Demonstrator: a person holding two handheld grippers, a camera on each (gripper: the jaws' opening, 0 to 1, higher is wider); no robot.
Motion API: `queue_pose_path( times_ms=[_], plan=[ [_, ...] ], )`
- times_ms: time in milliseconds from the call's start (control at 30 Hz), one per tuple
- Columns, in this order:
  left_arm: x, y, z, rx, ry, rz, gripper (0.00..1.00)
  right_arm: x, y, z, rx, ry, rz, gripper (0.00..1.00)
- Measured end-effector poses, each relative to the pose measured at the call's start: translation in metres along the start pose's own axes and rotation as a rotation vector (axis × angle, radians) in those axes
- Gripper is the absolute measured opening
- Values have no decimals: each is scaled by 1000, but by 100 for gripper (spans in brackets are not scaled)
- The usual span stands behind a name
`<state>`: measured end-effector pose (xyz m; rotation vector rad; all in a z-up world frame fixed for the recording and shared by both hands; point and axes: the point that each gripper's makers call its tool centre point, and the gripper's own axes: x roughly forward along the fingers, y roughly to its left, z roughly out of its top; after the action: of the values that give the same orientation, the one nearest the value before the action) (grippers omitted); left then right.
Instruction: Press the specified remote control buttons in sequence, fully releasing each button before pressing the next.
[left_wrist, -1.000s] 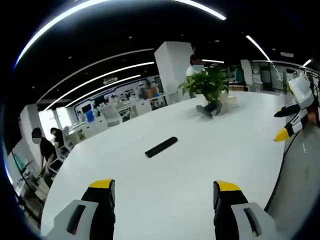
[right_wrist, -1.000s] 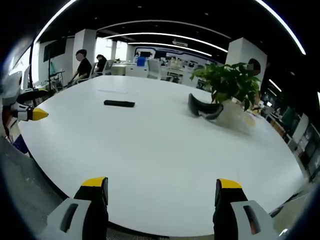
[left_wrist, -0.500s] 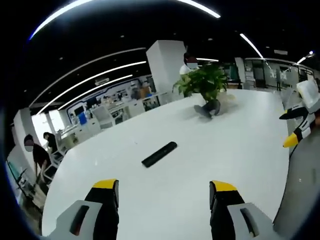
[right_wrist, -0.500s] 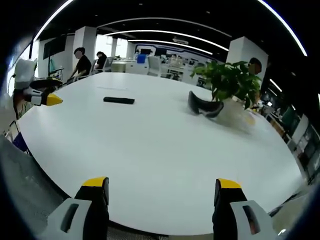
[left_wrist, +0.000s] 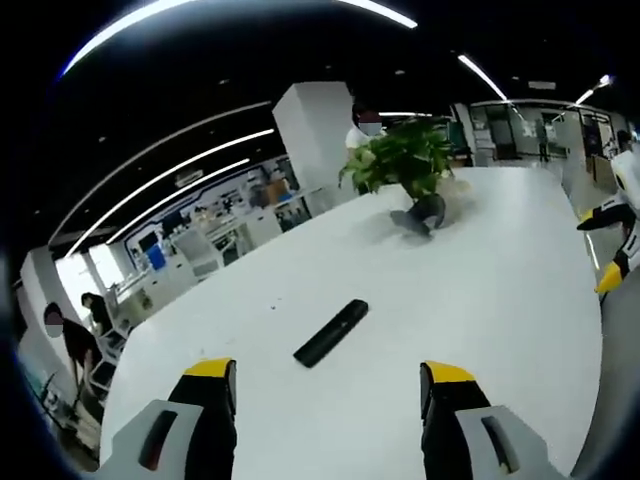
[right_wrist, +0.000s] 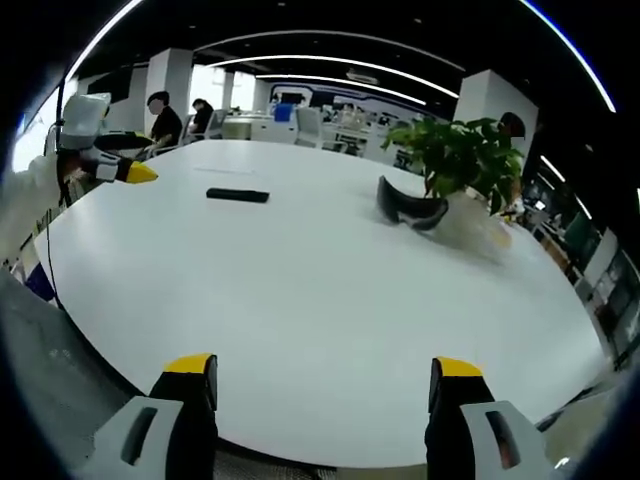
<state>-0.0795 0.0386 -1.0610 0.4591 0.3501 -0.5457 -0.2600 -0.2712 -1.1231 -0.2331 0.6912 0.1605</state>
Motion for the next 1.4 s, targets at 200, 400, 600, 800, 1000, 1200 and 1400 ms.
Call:
queue_pose_path(
  times_ms=[200,400,600,800,1000,1200,1400],
  plan=[
    [20,7,-3,27,15,-19,78,1,0,-2,-1,8,-1,87],
    [48,15,-12,58,55,-42,75,1,0,-4,-4,23,0,87],
    [68,19,-25,74,121,-70,71,2,0,-6,-1,34,-2,88],
    [84,25,-31,86,158,-90,67,2,1,-7,0,41,3,87],
    [98,29,-40,121,201,-110,67,2,0,-6,11,36,3,86],
    [109,27,-58,121,274,-166,67,2,1,-6,14,36,7,84],
    [125,26,-65,163,320,-235,65,2,1,-6,21,38,9,83]
  ],
)
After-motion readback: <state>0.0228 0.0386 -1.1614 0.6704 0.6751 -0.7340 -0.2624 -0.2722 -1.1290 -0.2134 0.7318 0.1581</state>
